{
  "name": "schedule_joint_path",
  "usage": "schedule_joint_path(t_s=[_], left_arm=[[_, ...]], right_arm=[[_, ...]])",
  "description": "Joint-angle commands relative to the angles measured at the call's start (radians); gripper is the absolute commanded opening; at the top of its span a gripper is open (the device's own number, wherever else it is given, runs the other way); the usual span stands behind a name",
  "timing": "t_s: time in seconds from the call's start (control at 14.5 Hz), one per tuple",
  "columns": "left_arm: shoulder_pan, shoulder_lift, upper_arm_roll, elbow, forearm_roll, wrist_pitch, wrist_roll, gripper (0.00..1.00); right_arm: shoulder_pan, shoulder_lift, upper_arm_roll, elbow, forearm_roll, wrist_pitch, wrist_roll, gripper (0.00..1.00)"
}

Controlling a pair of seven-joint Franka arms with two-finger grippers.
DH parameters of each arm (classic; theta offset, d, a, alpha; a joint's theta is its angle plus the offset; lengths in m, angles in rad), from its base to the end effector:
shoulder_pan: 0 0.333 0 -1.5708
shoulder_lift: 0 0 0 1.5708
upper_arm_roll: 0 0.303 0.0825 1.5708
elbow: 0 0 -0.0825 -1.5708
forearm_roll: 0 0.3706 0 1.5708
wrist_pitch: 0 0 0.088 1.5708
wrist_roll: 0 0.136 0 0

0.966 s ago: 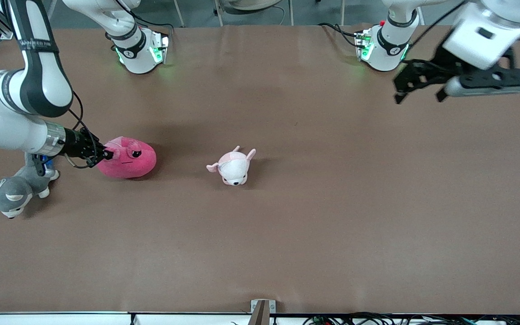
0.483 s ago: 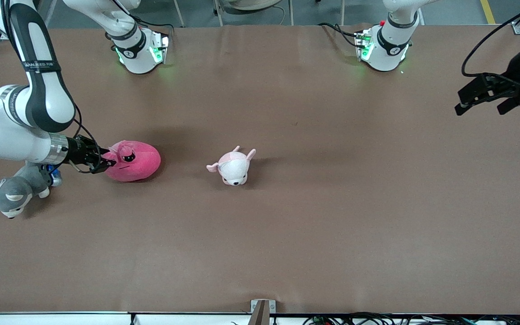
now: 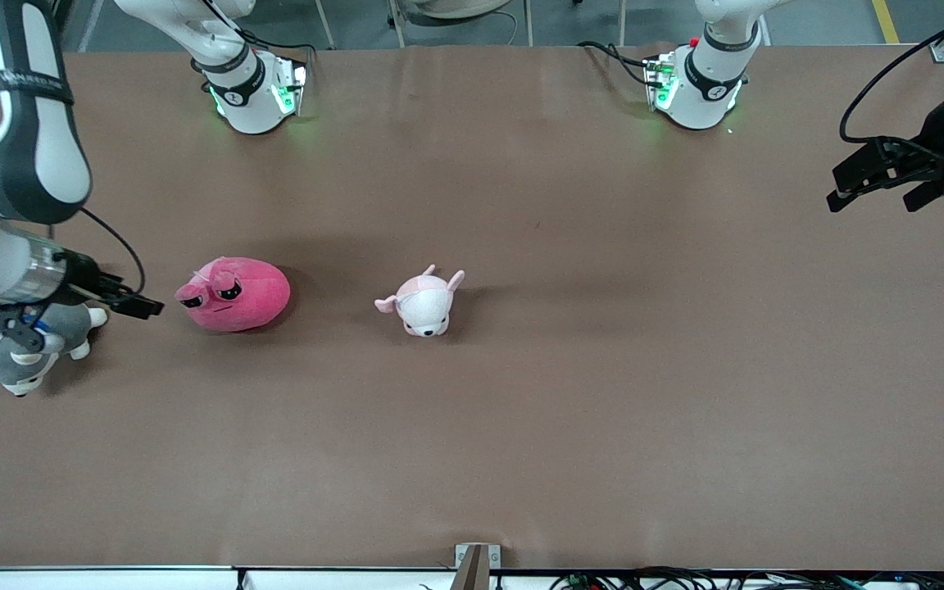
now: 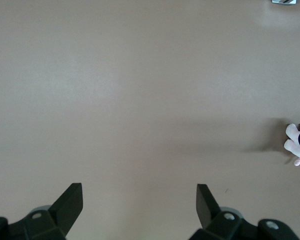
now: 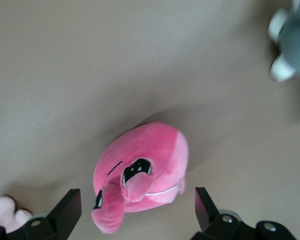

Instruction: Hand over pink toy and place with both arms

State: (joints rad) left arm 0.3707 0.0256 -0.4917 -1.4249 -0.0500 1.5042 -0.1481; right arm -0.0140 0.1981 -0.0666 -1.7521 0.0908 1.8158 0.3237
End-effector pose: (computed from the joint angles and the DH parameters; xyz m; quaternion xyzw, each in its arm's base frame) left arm 0.5381 -0.0689 0.6310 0.9991 0.0114 0.0240 0.0344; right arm 0.5835 -0.0353 0.4072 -0.9739 0.2136 0.0707 0.0283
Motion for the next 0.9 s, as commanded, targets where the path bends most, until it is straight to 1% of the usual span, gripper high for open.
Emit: schedule_joint_path(t_s=[0.0, 0.21, 0.41, 0.55, 0.69, 0.76, 0.83], left_arm=[[0.016, -0.003, -0.001, 0.003, 0.015, -0.005, 0.009, 1.00], [0.019, -0.003, -0.001, 0.003, 0.015, -0.004, 0.009, 1.00], [0.019, 0.000, -0.001, 0.003, 0.012, -0.004, 0.007, 1.00], [0.020, 0.005, 0.008, 0.003, 0.012, -0.004, 0.009, 1.00], [-0.002, 0.011, 0.042, 0.004, 0.012, -0.004, 0.009, 1.00], [-0.034, 0.010, 0.076, 0.004, 0.010, -0.004, 0.009, 1.00], [-0.080, 0.010, 0.134, 0.004, 0.009, -0.004, 0.009, 1.00]], right_arm=[[-0.017, -0.002, 0.013, 0.112, -0.087, -0.093, -0.193, 1.00], [-0.020, -0.002, 0.011, 0.218, -0.100, -0.208, -0.349, 1.00], [-0.020, -0.002, 0.011, 0.305, -0.097, -0.295, -0.363, 1.00], [-0.030, -0.002, 0.013, 0.321, -0.085, -0.317, -0.382, 1.00], [-0.035, 0.003, 0.013, 0.327, -0.091, -0.317, -0.380, 1.00], [-0.034, 0.004, 0.013, 0.327, -0.095, -0.313, -0.374, 1.00], [-0.035, 0.004, 0.013, 0.329, -0.097, -0.309, -0.371, 1.00]])
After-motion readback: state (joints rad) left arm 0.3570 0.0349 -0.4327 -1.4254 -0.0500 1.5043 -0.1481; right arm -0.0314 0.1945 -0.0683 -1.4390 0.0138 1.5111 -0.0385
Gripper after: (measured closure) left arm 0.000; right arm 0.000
